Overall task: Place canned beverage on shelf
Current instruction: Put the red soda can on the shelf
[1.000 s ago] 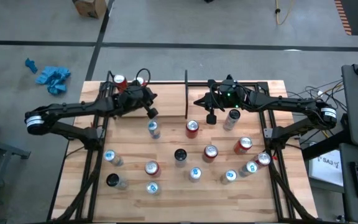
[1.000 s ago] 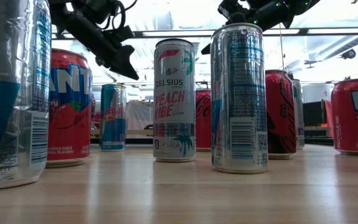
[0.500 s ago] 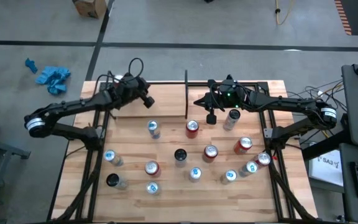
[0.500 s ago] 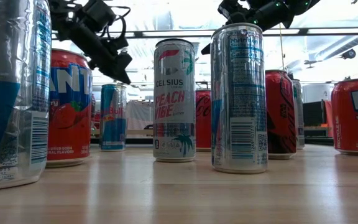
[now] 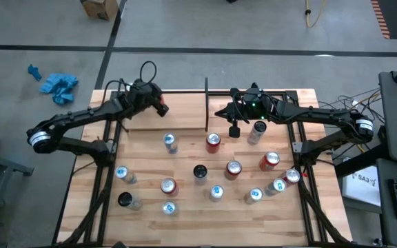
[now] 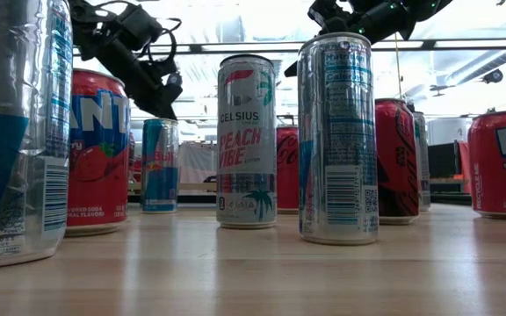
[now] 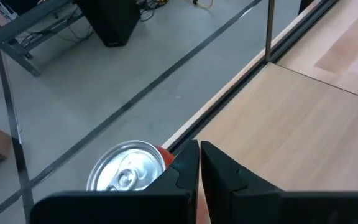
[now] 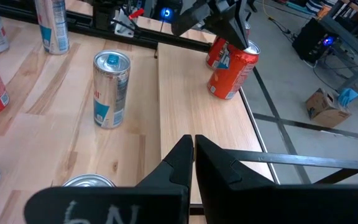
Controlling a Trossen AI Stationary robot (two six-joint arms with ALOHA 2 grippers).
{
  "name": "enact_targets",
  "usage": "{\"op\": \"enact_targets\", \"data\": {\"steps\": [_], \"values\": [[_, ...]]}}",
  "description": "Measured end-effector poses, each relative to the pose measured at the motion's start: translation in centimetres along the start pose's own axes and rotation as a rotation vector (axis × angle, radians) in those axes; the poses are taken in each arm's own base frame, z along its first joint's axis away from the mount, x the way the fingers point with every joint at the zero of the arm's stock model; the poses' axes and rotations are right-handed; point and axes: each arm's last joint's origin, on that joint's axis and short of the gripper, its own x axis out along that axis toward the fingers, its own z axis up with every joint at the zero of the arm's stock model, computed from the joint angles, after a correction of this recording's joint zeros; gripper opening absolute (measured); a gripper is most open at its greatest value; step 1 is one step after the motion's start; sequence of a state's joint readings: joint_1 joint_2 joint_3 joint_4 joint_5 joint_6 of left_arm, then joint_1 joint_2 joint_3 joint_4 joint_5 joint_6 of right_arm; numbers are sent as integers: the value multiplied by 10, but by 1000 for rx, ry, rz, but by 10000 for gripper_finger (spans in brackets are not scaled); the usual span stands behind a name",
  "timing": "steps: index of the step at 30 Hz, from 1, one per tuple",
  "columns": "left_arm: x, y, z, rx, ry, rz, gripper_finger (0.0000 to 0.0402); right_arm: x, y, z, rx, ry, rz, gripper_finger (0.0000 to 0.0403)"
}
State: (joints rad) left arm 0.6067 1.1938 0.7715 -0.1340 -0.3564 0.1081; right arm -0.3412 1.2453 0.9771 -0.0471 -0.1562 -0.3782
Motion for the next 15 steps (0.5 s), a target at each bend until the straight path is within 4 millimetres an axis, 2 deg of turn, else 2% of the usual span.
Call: {"op": "enact_targets", "data": {"steps": [15], "values": [[-8,3,-2,21,31,-3,0,0,0,1,18,-7,-2,9]]}}
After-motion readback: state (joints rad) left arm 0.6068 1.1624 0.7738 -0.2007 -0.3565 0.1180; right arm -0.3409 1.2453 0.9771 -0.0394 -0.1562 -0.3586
